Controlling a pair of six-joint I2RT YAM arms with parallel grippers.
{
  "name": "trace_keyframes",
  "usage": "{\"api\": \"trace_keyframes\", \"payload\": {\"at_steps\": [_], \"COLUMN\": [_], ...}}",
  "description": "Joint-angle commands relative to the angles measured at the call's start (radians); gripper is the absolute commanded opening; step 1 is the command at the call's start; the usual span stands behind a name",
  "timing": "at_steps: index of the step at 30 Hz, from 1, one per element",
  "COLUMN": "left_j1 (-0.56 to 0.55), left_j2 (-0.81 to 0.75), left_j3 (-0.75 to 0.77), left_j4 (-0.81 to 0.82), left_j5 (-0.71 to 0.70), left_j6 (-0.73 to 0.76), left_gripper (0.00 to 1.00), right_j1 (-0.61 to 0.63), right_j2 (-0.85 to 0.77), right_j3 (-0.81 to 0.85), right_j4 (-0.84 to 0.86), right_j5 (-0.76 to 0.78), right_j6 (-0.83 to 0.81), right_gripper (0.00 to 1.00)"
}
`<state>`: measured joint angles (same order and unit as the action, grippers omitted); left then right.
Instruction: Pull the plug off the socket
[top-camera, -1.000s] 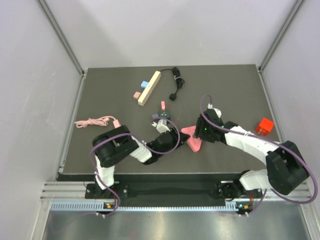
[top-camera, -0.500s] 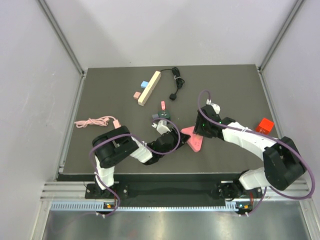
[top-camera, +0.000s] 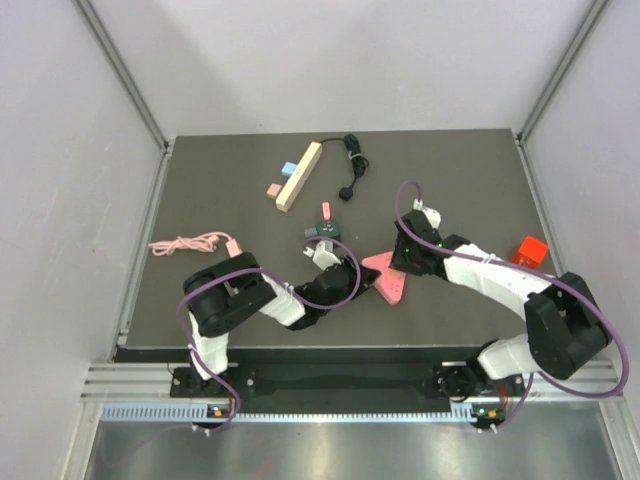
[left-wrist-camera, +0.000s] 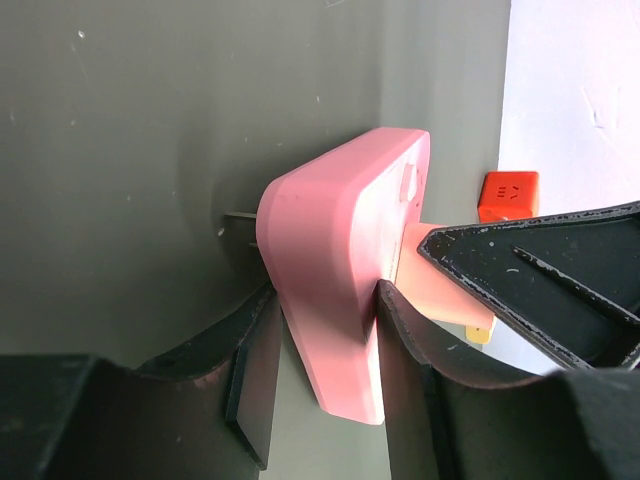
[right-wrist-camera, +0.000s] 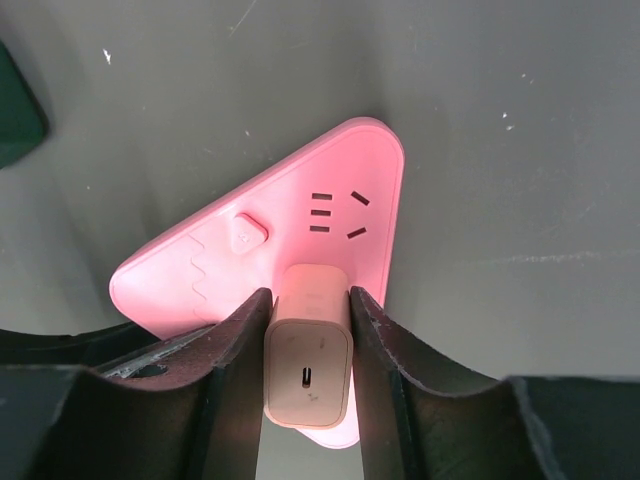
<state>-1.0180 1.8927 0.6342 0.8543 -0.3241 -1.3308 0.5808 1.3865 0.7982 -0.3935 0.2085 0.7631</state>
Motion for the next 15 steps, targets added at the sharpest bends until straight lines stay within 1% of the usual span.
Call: {"api": "trace_keyframes", "payload": {"at_steps": [1,3,4,7,10,15], "left_j1": [0.001,0.002,0.002,0.001,0.002,0.001], "left_j2": [0.008,0.006,0.006,0.008,0.017,0.026], "left_j3": [-0.011,-0.008,-0.007,0.024,0.067,0.114], "left_j4": [-0.208,-0.221,-0.236,-0.328,-0.412,-0.488], "left_j5": [-0.053,-0.058,-0.061,-0.078,-0.082,-0.089], "left_j6": [0.054,0.047,0.041,0.006,-0.008,-0.016], "left_gripper": [0.0,0.0,0.0,0.0,0.0,0.0], "right_j1": [0.017,0.017,0.017,0.017,0.019,0.017], "right_j2": [-0.011,-0.006,-0.006,-0.027,-0.058,-0.104], "right_j3": [-0.007,0.002,0.006,0.015,0.024,0.05], "right_j4": [0.039,0.035,0.028,0.025,0.013,-0.013], "right_j5": [-0.018,-0.023,-0.026,-0.015,0.003,0.005], "right_j6": [0.013,0.005,0.004,-0.005,-0.015,-0.036], "right_gripper": [0.29,0.22,0.12,0.01,0.0,0.0]}}
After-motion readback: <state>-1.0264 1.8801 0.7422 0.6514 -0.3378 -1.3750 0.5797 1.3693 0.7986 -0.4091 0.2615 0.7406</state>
